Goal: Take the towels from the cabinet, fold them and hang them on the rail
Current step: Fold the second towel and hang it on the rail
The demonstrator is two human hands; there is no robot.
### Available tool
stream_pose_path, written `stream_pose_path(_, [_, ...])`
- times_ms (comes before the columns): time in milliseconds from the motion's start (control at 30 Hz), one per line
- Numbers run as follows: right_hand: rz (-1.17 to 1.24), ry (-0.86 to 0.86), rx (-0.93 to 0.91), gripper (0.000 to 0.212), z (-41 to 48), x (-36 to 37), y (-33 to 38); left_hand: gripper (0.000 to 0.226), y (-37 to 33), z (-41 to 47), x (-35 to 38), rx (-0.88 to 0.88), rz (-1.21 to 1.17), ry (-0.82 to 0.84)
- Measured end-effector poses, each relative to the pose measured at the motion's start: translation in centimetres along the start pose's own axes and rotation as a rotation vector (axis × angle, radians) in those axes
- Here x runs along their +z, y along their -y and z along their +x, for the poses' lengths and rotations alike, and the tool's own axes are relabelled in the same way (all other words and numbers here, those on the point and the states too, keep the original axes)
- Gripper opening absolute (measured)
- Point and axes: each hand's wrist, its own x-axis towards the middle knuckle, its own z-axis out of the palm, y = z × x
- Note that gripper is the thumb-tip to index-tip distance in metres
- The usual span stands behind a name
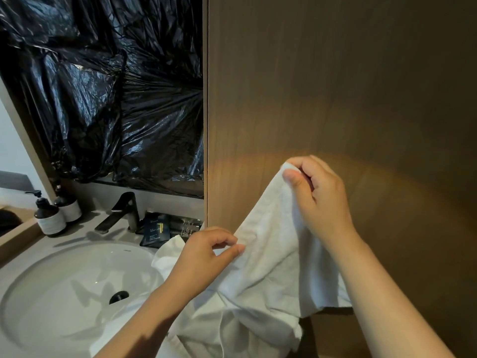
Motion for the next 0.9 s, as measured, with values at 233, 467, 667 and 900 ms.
stream_pose_path(233, [-0.092,-0.032,-0.088,0.012,2.9,-1.9,1.0,0.018,0.1,-0.1,1.0,0.03,0.061,0.007])
stream_pose_path(467, [-0.091,-0.043,-0.112,0.014,4.0,-2.7,2.1,0.009,0.4,0.7,2.3,0.032,0.059,0.019])
stream_pose_path(667, [-0.13,-0.064,-0.113,0.014,4.5,-3.5,1.5,0.018,1.3,0.7,2.9,0.008,0.083,-0.009])
stream_pose_path(900, [-0.162,-0.08,-0.055,0.015,4.2,-4.1,0.3,0.007,3.3,0.4,1.6,-0.035,0.088,-0.003])
